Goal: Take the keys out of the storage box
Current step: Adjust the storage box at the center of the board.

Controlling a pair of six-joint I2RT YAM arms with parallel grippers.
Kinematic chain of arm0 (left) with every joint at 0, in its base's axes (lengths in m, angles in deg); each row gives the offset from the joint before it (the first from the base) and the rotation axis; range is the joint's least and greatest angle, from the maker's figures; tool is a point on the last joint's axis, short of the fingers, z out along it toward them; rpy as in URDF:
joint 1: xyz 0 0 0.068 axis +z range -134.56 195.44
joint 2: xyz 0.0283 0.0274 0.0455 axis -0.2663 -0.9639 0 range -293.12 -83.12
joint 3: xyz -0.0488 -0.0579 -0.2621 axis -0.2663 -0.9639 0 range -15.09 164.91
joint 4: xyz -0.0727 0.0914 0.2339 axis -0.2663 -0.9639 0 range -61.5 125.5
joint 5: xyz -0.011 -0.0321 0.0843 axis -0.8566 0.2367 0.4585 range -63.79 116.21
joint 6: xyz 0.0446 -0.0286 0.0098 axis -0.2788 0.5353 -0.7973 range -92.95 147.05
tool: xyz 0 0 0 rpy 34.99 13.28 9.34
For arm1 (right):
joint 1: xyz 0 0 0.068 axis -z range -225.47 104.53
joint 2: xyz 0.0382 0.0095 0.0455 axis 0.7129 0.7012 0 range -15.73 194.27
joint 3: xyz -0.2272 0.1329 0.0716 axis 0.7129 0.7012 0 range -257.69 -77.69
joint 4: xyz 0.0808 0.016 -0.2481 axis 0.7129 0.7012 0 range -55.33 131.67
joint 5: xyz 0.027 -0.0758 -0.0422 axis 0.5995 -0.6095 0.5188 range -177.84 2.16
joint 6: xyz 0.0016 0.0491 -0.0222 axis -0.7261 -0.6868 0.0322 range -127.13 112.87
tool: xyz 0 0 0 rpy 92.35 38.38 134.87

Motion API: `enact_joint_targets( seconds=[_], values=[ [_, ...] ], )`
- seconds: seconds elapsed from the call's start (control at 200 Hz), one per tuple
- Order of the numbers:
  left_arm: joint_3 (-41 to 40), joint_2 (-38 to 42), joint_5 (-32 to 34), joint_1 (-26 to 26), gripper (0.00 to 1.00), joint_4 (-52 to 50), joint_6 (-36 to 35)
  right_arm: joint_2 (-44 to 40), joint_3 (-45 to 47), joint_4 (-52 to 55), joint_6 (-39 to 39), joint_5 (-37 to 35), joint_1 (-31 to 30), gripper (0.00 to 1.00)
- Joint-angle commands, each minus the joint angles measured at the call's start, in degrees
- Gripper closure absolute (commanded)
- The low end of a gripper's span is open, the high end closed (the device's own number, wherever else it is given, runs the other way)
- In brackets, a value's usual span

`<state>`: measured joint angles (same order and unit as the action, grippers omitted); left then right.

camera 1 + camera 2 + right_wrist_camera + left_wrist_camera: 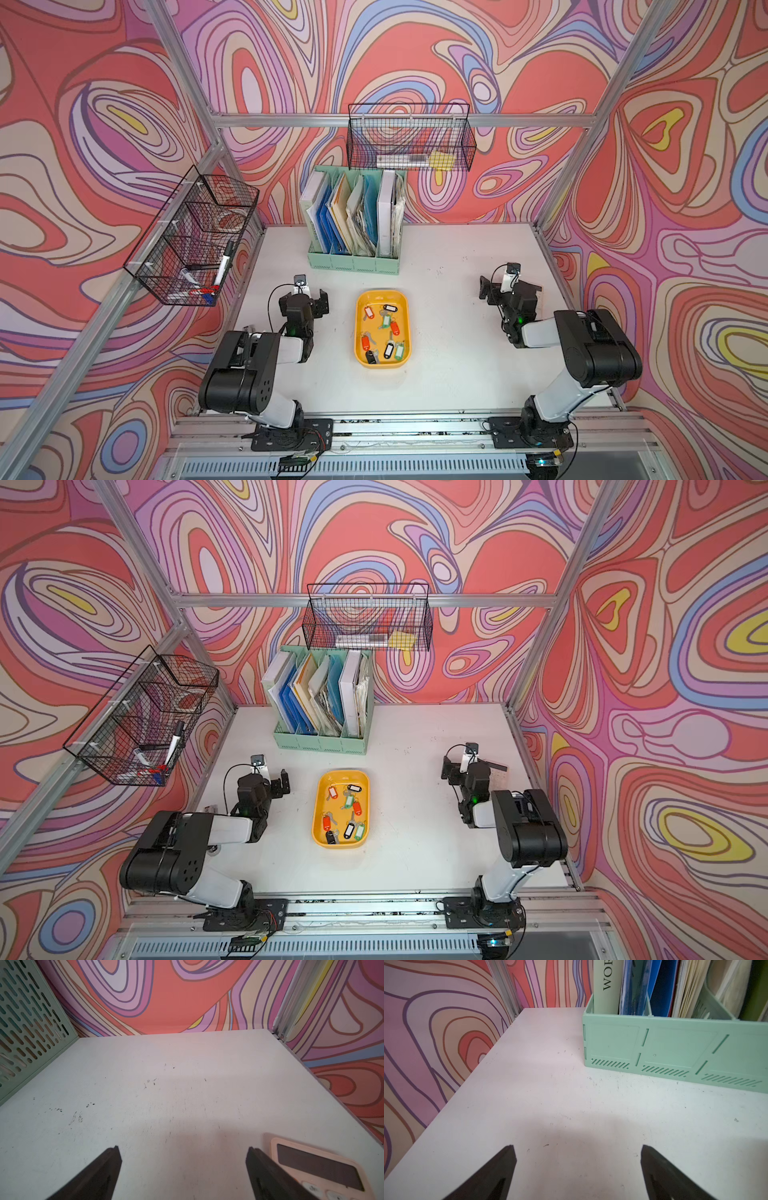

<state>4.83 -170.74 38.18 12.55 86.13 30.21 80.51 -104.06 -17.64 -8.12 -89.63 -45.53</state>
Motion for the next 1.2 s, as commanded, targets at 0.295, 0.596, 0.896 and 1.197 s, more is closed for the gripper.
enact_joint_targets(
  seconds=[0.295, 0.596, 0.896, 1.197],
  values=[
    [1.1, -0.7, -0.1, 0.5, 0.01, 1.5, -0.5, 0.9, -1.0, -1.0, -0.1, -0.3, 0.1, 0.02],
    [-0.8, 2.4, -0.7, 0.4, 0.01, 2.8, -0.8, -4.6, -6.9, 14.0, -0.8, -1.3, 0.2, 0.02],
    [8.4, 22.2, 3.4, 0.5, 0.01, -30.0, 15.4, -16.9, -20.4, 45.9, -14.3, 6.5, 0.1, 0.02],
    [24.5, 25.0, -24.4, 0.4, 0.01, -61.3, 33.6, -31.8, -17.3, 57.4, -27.2, 15.3, -4.0, 0.02]
  ],
)
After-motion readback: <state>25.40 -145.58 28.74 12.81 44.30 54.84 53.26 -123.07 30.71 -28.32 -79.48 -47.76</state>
